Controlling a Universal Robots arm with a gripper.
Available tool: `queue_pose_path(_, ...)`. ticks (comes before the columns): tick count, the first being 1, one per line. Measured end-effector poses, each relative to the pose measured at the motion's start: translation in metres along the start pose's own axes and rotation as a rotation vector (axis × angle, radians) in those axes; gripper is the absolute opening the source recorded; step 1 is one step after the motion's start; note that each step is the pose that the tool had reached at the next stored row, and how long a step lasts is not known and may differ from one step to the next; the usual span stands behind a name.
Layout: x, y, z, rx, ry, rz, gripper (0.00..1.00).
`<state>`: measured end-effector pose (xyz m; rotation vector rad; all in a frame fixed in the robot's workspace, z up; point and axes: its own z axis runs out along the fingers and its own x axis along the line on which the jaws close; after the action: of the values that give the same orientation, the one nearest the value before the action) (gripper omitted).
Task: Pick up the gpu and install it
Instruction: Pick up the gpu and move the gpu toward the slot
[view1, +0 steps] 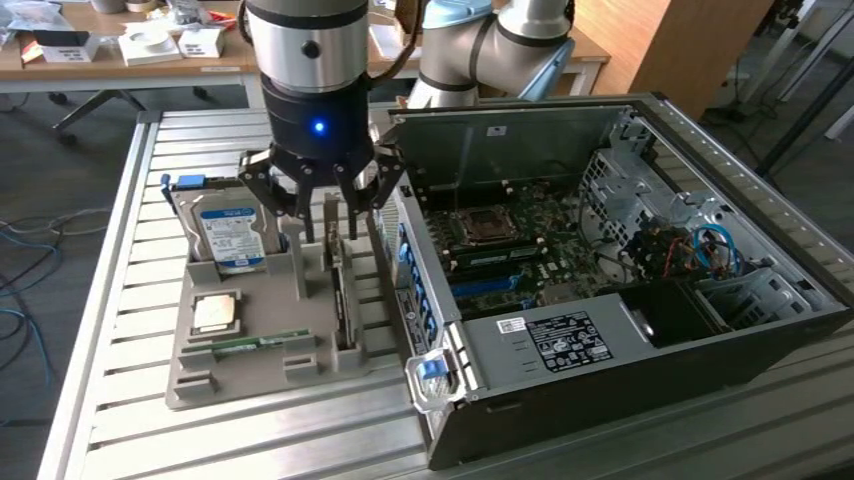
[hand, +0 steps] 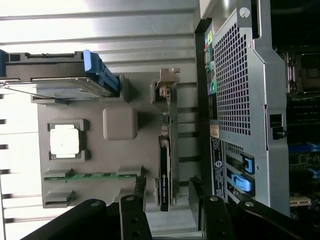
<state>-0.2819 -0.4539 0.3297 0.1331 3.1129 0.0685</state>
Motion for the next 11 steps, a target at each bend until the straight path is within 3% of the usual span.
queue_pose_path(11, 0.0, -0.0009, 0.0199, -0.0001, -0.0001, 0.0, 0.47)
